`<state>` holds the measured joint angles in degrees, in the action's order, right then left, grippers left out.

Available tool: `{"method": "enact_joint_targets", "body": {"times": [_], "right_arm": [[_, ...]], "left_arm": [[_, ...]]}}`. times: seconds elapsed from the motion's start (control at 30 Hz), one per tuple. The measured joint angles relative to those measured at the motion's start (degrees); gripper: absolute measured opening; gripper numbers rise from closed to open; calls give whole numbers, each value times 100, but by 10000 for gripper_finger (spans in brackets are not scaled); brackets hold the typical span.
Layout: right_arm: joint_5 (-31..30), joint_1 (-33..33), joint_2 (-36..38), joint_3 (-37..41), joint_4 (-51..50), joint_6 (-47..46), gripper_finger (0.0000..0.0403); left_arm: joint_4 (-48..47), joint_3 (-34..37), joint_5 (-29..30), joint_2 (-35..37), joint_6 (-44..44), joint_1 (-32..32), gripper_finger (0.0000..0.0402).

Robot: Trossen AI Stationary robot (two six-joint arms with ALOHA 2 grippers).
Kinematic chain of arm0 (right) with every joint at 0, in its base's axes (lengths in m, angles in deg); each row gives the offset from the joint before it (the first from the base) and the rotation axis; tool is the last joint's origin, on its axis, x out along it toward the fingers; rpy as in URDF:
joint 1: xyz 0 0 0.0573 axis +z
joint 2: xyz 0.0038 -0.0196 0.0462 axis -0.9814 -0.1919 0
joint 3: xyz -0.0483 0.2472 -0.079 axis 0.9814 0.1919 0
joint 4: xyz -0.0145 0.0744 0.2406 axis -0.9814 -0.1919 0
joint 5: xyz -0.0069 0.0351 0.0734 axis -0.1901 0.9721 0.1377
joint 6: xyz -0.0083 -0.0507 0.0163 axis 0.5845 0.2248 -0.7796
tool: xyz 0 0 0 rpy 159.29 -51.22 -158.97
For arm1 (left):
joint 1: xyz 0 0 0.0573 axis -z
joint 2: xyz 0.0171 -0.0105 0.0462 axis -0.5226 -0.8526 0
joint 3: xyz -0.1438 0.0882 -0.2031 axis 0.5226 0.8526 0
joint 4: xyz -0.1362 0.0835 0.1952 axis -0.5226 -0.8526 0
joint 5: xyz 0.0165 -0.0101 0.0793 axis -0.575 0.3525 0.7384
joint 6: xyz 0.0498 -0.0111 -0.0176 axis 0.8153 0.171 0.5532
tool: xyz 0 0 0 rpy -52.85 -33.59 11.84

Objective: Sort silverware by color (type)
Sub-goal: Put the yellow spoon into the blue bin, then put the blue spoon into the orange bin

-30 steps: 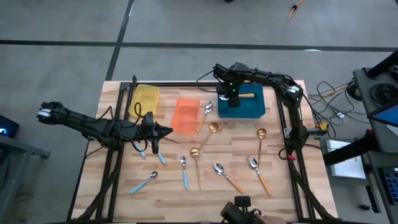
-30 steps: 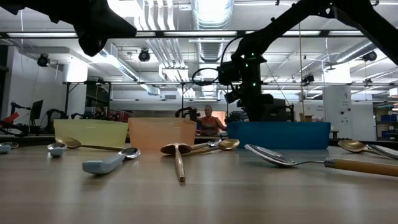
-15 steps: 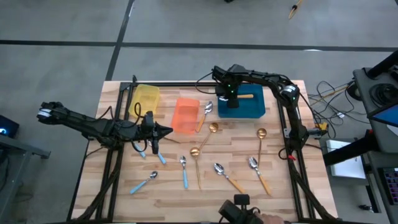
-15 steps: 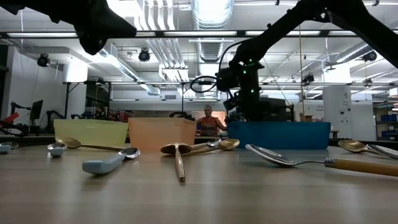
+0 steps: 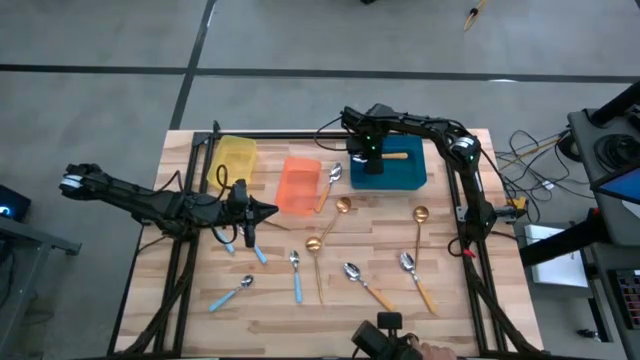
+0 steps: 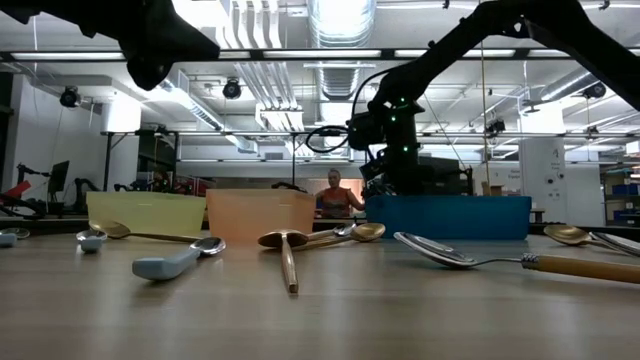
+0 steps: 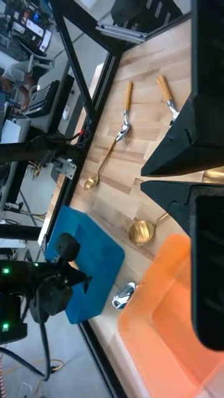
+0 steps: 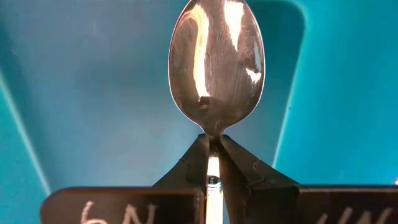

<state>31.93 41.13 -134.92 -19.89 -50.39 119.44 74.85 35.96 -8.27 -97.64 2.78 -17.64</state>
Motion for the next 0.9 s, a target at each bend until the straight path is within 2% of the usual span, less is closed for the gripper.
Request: {"method": "enact_joint_targets", "body": {"times": [0.2, 0.43, 0.57, 0.77, 0.9], "right_arm": [[0, 0, 0, 0, -23, -185, 18], [-1, 0, 2, 0, -10, -390, 73], [5, 1, 80, -2, -29, -538, 91], [79, 46, 497, -37, -65, -1126, 91], [610, 158, 938, -17, 105, -1516, 80]], "left_arm": [[0, 0, -6, -111, -236, 0, 4], [2, 0, -10, -260, -428, 0, 4], [4, 0, -10, -316, -553, 0, 4], [4, -2, -66, -405, -1110, 0, 4], [7, -2, -302, -512, -1499, 0, 4]]}}
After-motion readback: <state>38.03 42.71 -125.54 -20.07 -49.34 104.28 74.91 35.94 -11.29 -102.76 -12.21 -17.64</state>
